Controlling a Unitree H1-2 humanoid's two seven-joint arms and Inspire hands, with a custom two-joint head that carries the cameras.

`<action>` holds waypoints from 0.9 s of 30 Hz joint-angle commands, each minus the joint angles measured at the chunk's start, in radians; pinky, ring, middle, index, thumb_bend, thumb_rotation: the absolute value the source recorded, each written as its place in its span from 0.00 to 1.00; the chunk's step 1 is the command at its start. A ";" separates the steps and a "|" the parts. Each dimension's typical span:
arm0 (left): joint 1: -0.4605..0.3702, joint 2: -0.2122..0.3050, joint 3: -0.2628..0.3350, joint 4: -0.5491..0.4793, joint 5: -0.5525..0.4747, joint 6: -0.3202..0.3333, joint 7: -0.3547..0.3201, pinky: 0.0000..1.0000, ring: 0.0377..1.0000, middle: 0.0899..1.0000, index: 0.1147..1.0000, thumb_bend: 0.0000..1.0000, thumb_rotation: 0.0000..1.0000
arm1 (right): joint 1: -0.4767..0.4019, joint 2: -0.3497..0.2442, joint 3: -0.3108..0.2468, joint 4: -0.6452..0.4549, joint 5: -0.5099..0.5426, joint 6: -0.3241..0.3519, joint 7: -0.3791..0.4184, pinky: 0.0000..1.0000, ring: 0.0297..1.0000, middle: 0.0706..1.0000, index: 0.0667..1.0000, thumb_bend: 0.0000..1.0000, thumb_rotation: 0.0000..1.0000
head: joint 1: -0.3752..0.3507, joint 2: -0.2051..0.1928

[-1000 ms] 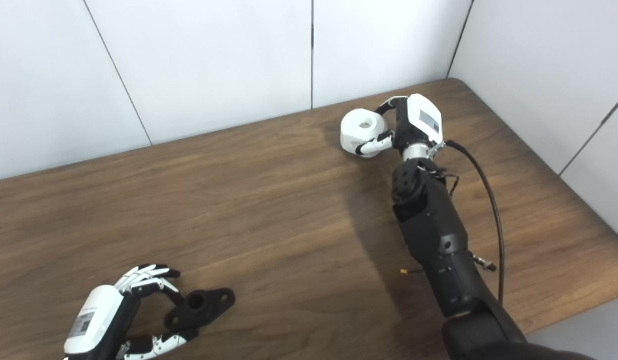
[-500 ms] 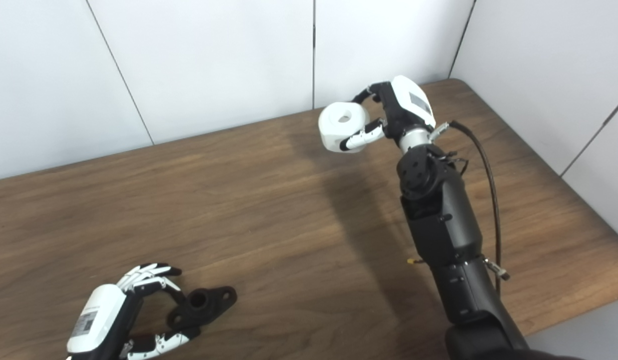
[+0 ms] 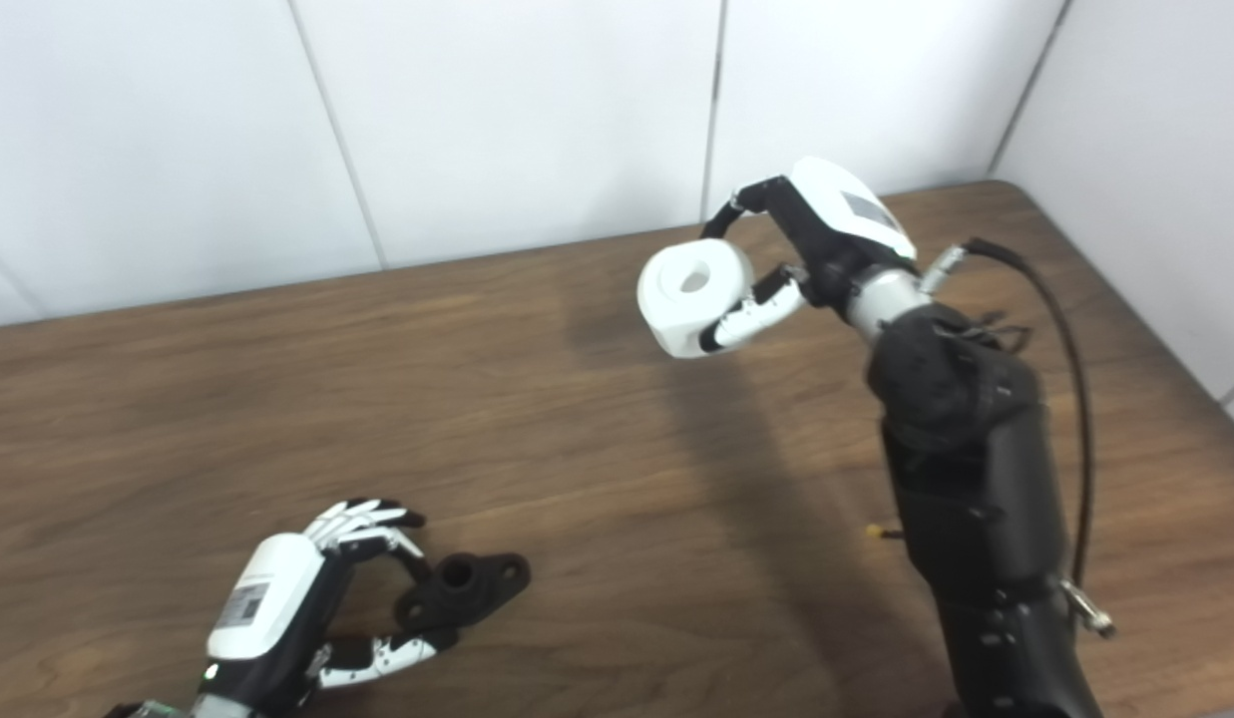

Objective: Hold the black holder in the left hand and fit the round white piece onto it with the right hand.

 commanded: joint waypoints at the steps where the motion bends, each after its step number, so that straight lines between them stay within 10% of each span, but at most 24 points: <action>1: 0.015 -0.007 -0.032 0.037 0.037 0.031 -0.037 0.89 0.84 0.75 0.42 0.52 0.05 | -0.022 0.012 -0.013 -0.061 -0.004 -0.005 0.037 0.84 0.83 0.74 0.44 0.53 0.14 | 0.017 0.005; 27: -0.001 -0.022 -0.077 0.021 0.064 0.090 -0.042 0.92 0.86 0.77 0.42 0.52 0.05 | 0.085 0.146 0.159 -0.281 -0.035 -0.006 0.223 0.81 0.85 0.75 0.44 0.53 0.14 | 0.080 0.049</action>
